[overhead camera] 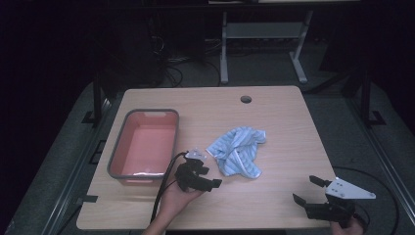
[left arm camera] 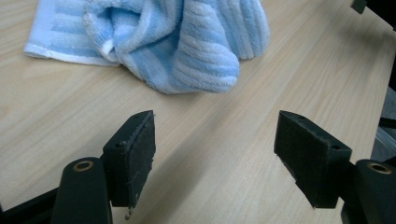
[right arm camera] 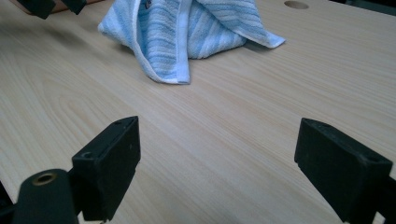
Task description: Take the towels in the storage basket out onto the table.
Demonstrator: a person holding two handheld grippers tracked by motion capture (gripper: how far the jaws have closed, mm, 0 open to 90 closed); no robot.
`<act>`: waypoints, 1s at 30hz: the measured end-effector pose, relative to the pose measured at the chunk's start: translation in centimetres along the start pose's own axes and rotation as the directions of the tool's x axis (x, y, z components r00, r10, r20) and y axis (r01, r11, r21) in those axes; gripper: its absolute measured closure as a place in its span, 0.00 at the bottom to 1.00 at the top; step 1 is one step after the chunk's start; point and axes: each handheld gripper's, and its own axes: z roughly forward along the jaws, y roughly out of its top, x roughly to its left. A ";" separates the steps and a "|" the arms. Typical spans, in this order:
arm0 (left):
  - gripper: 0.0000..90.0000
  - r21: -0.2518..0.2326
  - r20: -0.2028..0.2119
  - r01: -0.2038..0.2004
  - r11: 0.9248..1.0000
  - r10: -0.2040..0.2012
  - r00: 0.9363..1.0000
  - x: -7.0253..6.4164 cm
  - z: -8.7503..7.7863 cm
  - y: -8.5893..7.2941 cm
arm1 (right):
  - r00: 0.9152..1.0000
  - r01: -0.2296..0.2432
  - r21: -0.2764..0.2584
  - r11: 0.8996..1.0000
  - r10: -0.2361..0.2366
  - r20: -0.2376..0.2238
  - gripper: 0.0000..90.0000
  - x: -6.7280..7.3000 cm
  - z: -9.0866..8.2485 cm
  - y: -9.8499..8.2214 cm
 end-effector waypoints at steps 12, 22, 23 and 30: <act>0.30 0.011 -0.009 -0.002 1.000 0.002 1.000 -0.2 -0.2 -1.4 | 1.000 0.002 0.000 1.000 -0.002 0.000 0.15 0.0 0.0 0.0; 0.30 -0.005 -0.008 -0.002 1.000 0.002 1.000 -0.3 -0.7 -2.5 | 1.000 0.004 0.004 1.000 -0.004 -0.001 0.15 0.1 0.1 0.0; 0.30 -0.006 -0.010 -0.004 1.000 0.004 1.000 -0.3 -0.8 -2.6 | 1.000 0.005 0.005 1.000 -0.005 -0.001 0.15 0.2 0.1 0.0; 0.29 -0.031 -0.003 0.013 0.999 -0.013 1.000 -0.3 -0.8 -3.4 | 1.000 0.013 0.009 1.000 -0.013 -0.005 0.15 0.3 0.1 0.0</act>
